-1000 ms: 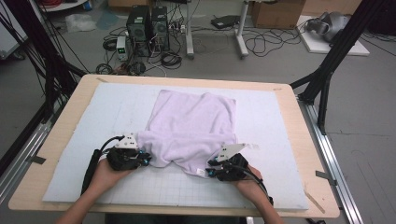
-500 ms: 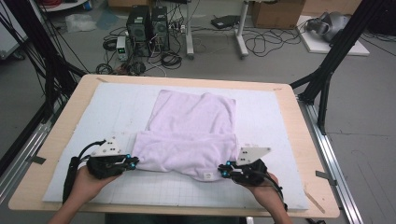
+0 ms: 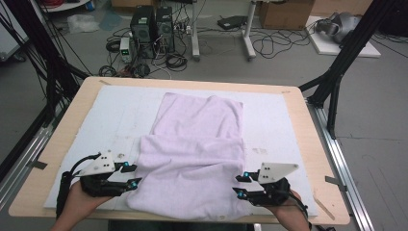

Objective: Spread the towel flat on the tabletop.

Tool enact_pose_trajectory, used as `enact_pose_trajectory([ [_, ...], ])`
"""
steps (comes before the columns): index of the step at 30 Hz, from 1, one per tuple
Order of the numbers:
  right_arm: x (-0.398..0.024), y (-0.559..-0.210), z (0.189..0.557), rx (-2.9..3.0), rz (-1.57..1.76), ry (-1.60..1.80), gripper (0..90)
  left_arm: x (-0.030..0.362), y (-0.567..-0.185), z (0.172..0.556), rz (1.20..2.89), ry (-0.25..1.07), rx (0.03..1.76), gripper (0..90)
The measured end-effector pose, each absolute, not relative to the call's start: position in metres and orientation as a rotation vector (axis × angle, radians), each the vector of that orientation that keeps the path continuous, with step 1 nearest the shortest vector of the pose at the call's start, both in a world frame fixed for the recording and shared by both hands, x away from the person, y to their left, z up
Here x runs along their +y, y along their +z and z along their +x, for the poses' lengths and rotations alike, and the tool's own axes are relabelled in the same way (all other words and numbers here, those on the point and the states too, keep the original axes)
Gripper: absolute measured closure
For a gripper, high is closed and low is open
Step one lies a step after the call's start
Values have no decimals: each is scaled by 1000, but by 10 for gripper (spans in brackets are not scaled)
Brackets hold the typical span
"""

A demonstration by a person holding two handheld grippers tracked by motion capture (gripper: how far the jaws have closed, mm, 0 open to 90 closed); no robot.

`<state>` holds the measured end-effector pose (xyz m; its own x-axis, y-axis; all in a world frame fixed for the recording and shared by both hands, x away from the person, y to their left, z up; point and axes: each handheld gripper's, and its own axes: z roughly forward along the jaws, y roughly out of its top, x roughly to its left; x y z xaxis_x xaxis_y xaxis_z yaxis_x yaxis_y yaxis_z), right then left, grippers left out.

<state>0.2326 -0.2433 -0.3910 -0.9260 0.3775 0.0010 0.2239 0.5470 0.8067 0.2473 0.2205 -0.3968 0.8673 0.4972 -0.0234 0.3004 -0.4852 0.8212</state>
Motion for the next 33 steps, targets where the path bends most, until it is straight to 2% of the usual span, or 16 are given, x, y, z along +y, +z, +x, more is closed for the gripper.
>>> enact_pose_trajectory([
  [4,-228,-413,257,2655,524,1288,492,210,-416,265,2187,246,578,527],
  [7,-217,-430,274,2692,551,1248,504,201,-430,275,2244,214,574,537],
  [8,-214,-435,277,2715,563,1206,529,199,-435,278,2269,205,569,554],
  [10,-208,-443,281,2752,541,1139,603,197,-440,278,2264,209,546,644],
  [11,-208,-443,281,2737,531,1161,642,198,-440,278,2266,195,542,723],
  [12,-208,-443,282,2748,534,1168,704,198,-440,278,2270,177,531,817],
  [14,-210,-443,283,2764,511,1175,844,197,-438,275,2283,173,520,852],
  [21,-211,-438,266,2791,457,1159,873,210,-428,248,2282,175,449,860],
  [29,-211,-420,219,2810,364,1300,870,217,-409,207,2243,197,352,849],
  [30,-211,-416,213,2802,331,1342,853,218,-406,206,2227,197,347,817],
  [32,-212,-407,207,2763,310,1355,772,219,-403,210,2224,218,365,673],
  [33,-213,-404,208,2748,319,1341,731,219,-404,215,2220,225,381,637],
])
